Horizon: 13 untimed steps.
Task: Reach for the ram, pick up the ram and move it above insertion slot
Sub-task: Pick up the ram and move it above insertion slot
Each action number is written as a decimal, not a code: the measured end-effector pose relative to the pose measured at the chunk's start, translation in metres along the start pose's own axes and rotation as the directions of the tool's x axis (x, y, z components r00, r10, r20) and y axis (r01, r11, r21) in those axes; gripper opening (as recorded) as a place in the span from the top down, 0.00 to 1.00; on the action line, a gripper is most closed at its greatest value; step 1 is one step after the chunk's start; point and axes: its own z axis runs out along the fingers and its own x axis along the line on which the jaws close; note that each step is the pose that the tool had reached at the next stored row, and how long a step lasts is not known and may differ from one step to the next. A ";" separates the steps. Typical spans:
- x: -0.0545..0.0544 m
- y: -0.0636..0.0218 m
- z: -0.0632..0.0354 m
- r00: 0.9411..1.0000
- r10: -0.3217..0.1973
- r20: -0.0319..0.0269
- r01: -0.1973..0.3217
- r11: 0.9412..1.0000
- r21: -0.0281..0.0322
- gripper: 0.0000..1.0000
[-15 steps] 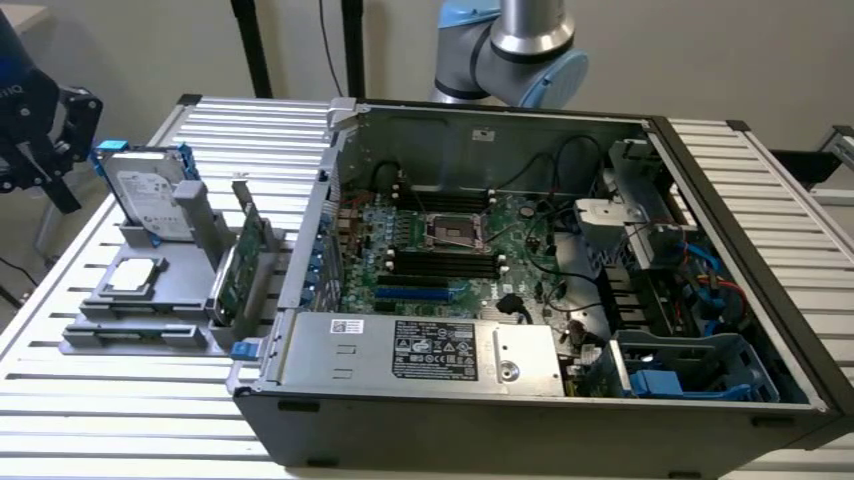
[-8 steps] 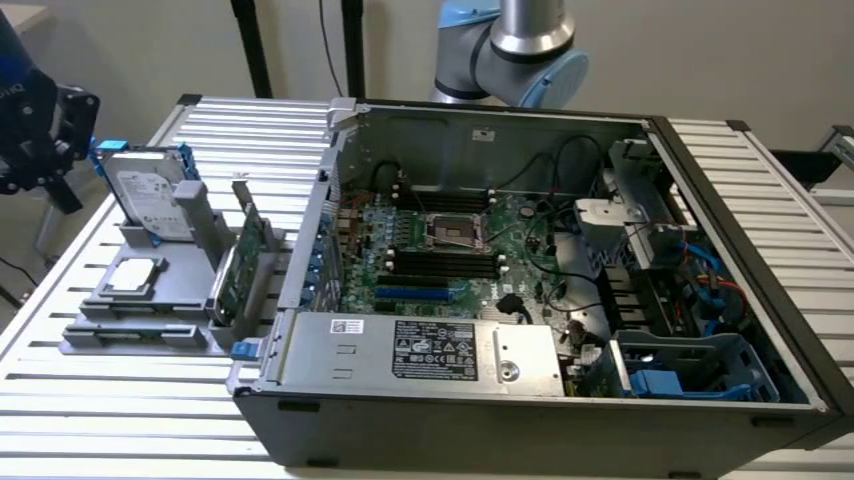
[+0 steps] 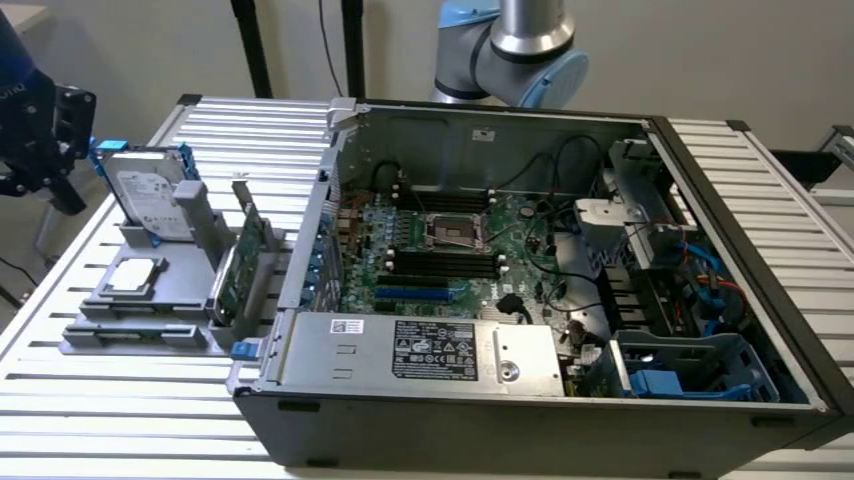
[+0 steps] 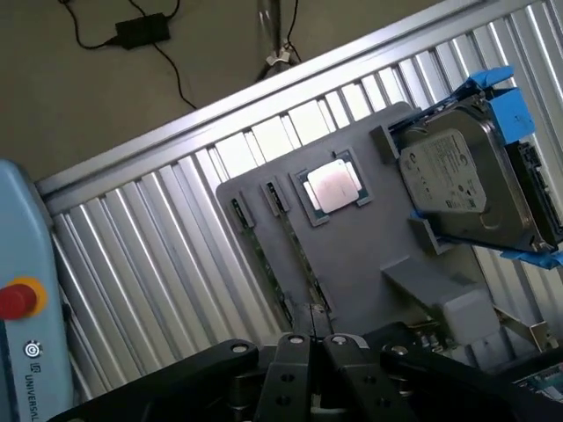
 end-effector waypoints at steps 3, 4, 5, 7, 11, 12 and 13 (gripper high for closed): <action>0.000 0.0000 0.0006 0.999 -0.055 0.002 0.055 0.998 0.006 0.89; 0.000 0.0000 0.0009 0.997 -0.074 0.003 0.074 0.997 0.008 0.89; 0.000 0.0000 0.0010 0.996 -0.092 0.003 0.092 0.996 0.010 0.89; 0.000 0.0000 0.0014 0.992 -0.128 0.004 0.128 0.992 0.015 0.89; 0.000 -0.0001 0.0025 0.980 -0.199 0.005 0.199 0.980 0.023 0.89; 0.000 -0.0001 0.0028 0.976 -0.218 0.005 0.218 0.976 0.024 0.89; 0.000 0.0000 0.0032 0.972 -0.236 0.006 0.236 0.971 0.026 0.89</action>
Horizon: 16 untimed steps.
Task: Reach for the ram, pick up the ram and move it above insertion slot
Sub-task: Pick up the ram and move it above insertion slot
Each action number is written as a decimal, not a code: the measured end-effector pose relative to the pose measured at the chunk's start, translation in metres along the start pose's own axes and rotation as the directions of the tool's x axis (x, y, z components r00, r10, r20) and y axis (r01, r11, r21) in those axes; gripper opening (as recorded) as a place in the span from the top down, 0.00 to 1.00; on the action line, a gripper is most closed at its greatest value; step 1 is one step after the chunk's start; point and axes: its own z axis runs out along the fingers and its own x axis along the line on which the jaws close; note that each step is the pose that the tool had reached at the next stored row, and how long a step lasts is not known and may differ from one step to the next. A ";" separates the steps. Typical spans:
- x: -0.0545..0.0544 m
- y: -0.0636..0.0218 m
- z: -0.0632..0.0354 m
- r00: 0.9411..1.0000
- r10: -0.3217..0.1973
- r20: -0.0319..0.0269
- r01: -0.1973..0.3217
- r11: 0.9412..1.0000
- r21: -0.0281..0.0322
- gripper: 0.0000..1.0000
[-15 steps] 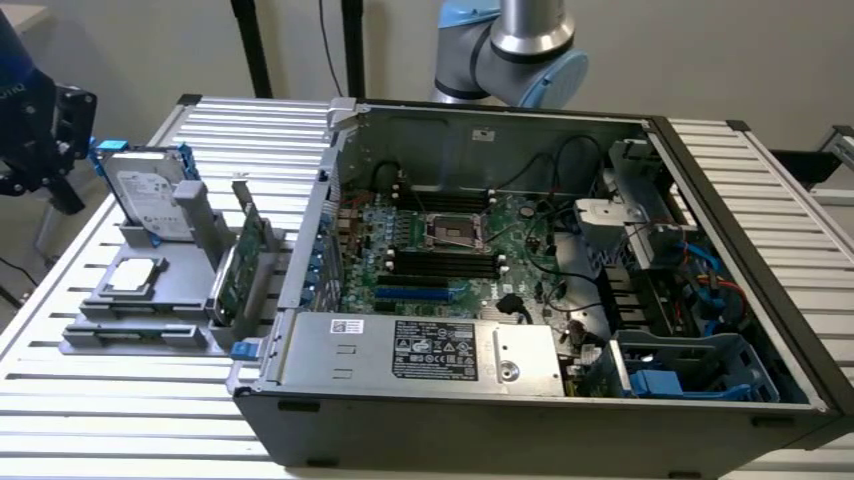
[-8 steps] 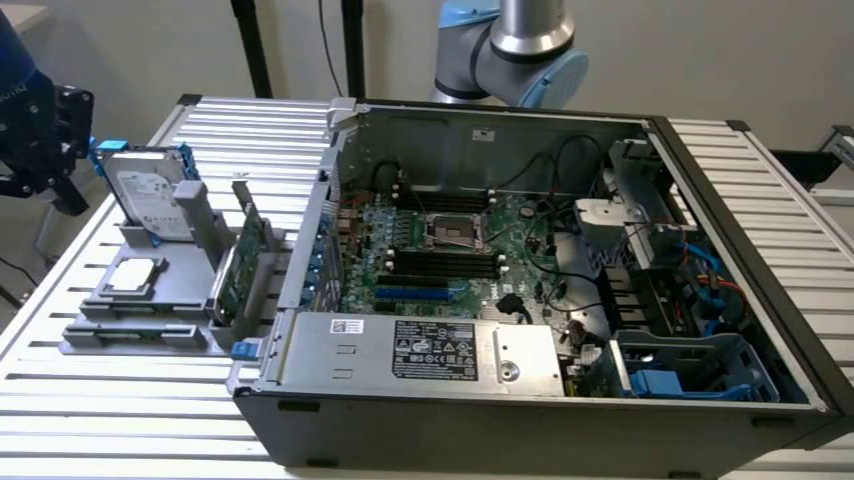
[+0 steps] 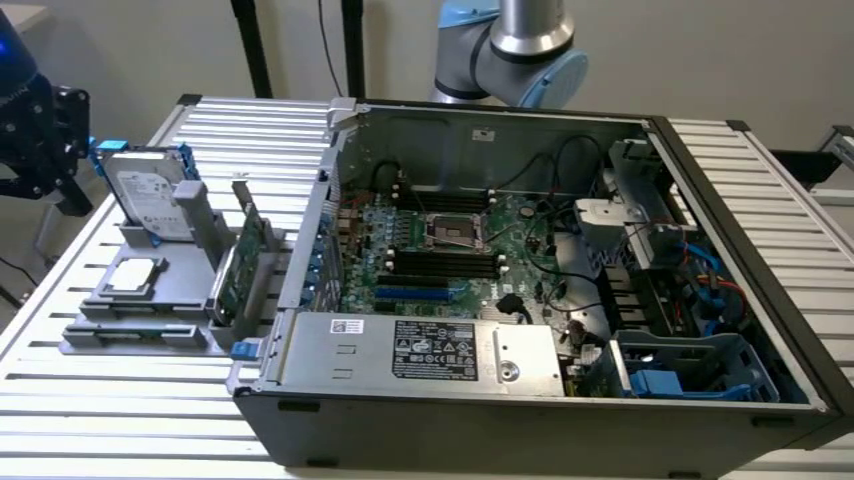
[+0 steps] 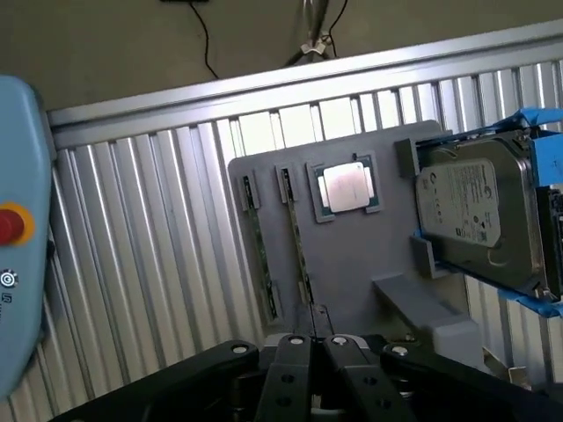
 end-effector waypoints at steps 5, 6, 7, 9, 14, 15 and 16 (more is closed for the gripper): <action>0.000 0.0000 0.0015 0.996 -0.090 0.002 0.090 0.996 0.003 0.89; 0.000 0.0001 0.0016 0.994 -0.107 0.002 0.107 0.994 0.003 0.89; 0.000 0.0001 0.0018 0.993 -0.121 0.002 0.121 0.993 0.002 0.89; 0.000 0.0001 0.0022 0.991 -0.136 0.002 0.136 0.991 0.003 0.89; 0.001 -0.0001 0.0031 0.991 -0.137 0.002 0.137 0.991 0.003 0.89; 0.001 -0.0001 0.0034 0.991 -0.137 0.002 0.137 0.991 0.003 0.88; 0.002 -0.0003 0.0037 0.991 -0.137 0.002 0.137 0.991 0.003 0.82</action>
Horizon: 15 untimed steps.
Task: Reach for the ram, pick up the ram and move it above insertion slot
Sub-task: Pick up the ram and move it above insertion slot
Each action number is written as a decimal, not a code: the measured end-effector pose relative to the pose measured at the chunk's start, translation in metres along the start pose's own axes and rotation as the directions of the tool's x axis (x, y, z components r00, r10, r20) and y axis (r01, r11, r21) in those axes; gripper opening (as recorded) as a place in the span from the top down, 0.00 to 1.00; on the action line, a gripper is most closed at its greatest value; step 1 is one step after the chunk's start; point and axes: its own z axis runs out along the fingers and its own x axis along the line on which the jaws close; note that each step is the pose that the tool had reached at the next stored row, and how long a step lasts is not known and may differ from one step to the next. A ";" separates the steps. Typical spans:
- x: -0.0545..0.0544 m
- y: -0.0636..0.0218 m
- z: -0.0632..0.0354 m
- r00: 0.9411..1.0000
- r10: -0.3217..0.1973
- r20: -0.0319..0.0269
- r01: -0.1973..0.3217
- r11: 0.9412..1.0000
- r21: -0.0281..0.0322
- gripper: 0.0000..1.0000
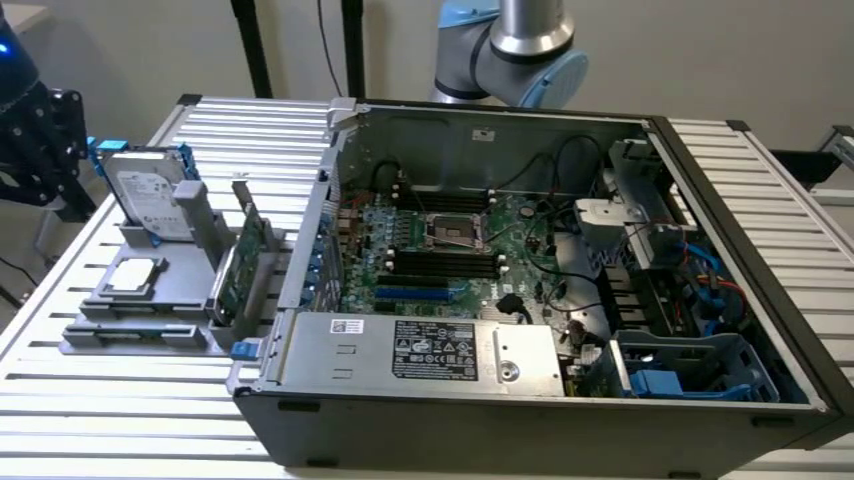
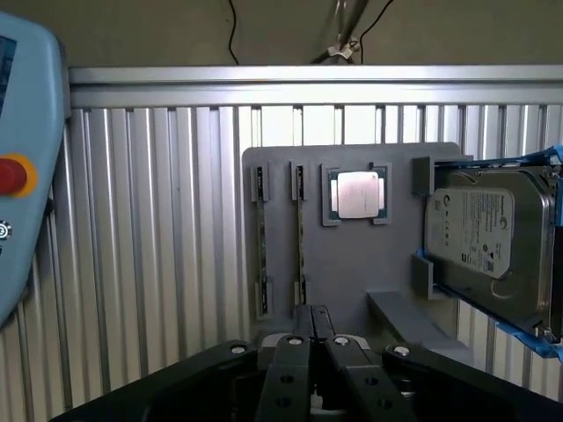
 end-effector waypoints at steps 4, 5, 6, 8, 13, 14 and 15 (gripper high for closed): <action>0.003 0.0000 0.0047 1.000 0.000 0.000 0.000 1.000 0.000 0.70; 0.004 0.0001 0.0064 1.000 0.000 0.000 0.000 1.000 0.000 0.64; 0.006 0.0001 0.0081 1.000 0.000 0.000 0.000 1.000 0.000 0.64; 0.008 0.0001 0.0118 1.000 0.000 0.000 0.000 1.000 0.000 0.64; 0.014 0.0002 0.0207 1.000 -0.001 0.000 0.001 1.000 0.000 0.64; 0.015 0.0002 0.0226 1.000 -0.001 0.000 0.001 1.000 0.000 0.64; 0.016 0.0002 0.0243 1.000 -0.002 0.000 0.002 1.000 0.000 0.64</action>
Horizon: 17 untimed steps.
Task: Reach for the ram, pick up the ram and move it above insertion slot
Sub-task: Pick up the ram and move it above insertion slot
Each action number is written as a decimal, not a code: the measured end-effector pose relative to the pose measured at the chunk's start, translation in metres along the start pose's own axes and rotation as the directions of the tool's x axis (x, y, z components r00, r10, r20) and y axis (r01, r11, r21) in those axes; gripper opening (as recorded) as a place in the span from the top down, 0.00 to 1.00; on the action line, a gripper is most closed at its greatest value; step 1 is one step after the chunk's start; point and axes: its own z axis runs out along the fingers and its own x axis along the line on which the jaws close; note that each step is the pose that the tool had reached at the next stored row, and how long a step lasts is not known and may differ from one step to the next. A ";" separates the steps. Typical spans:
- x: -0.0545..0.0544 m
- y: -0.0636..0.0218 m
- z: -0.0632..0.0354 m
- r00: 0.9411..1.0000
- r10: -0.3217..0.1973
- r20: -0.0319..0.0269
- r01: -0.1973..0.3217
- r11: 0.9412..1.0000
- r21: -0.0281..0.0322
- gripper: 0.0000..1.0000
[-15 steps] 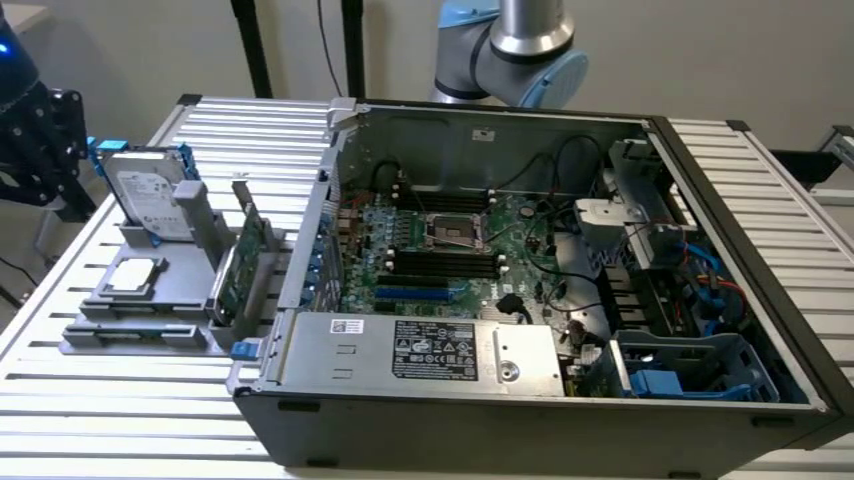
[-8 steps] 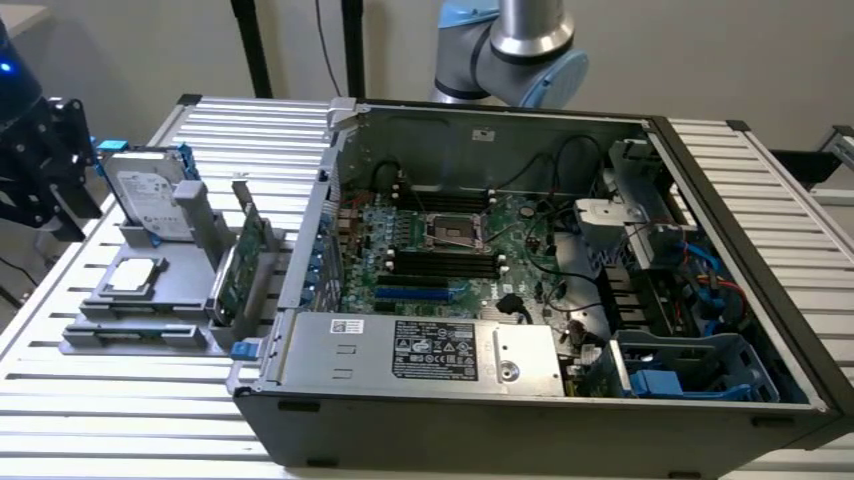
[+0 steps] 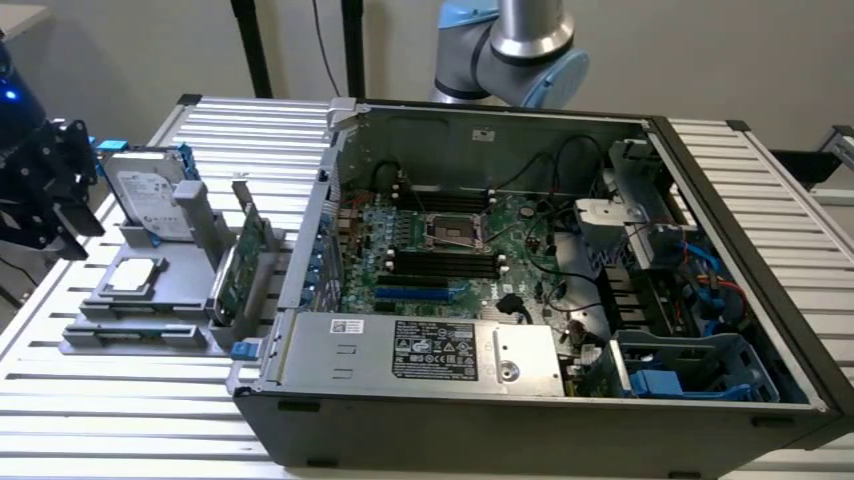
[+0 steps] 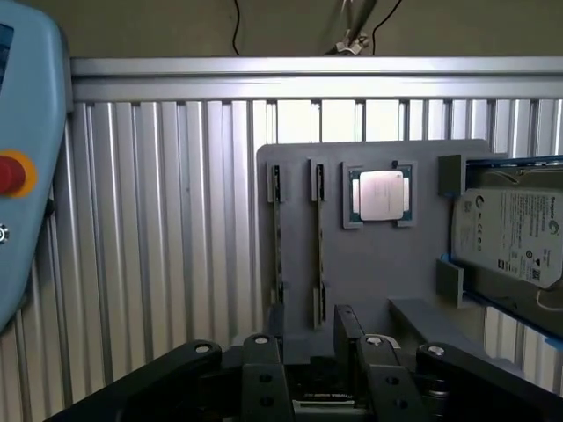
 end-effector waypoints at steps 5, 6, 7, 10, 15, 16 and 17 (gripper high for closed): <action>0.004 0.0005 0.0090 1.000 -0.010 0.000 0.010 1.000 0.000 0.64; 0.005 0.0007 0.0108 1.000 -0.015 0.001 0.015 1.000 0.000 0.64; 0.005 0.0008 0.0126 1.000 -0.020 0.001 0.020 1.000 -0.001 0.64; 0.006 0.0015 0.0180 1.000 -0.031 0.001 0.031 1.000 -0.001 0.64; 0.007 0.0029 0.0271 0.999 -0.042 0.002 0.042 0.999 -0.001 0.64; 0.007 0.0032 0.0289 0.999 -0.042 0.002 0.042 0.999 -0.001 0.64; 0.007 0.0035 0.0306 0.999 -0.043 0.002 0.043 0.999 -0.001 0.64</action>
